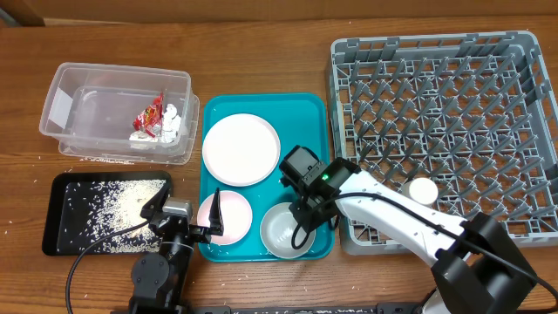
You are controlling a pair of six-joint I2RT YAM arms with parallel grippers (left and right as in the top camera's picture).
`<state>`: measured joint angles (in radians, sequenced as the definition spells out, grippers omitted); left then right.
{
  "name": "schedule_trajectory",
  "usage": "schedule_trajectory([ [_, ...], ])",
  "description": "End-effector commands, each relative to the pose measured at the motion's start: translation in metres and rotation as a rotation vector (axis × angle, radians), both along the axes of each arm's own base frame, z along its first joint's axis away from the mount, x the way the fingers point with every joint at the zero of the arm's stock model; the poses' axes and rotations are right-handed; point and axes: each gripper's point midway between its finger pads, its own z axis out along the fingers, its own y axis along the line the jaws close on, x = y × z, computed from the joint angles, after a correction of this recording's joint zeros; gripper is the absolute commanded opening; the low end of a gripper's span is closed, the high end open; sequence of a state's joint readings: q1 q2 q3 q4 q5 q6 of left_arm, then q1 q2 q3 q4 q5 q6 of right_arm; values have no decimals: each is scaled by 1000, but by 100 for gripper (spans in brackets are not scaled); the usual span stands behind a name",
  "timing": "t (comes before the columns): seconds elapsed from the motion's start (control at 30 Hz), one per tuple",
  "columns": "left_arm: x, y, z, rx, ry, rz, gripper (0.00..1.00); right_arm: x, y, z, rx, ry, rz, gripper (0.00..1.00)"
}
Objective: Sort waste into correct bins and load items into the dishwasher
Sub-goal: 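Grasp the white bowl rim with the right gripper and lift it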
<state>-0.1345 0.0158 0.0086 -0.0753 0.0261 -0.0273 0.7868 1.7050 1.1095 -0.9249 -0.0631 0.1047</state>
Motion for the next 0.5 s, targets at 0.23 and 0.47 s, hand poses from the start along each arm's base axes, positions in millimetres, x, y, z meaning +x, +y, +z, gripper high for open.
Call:
schedule_trajectory([
  [0.23,0,3,-1,-17,3,16,100,80,-19,101,-28,-294,-356,4],
  [0.47,0,3,-1,-17,3,16,100,114,-119,209,-290,-797,-836,4],
])
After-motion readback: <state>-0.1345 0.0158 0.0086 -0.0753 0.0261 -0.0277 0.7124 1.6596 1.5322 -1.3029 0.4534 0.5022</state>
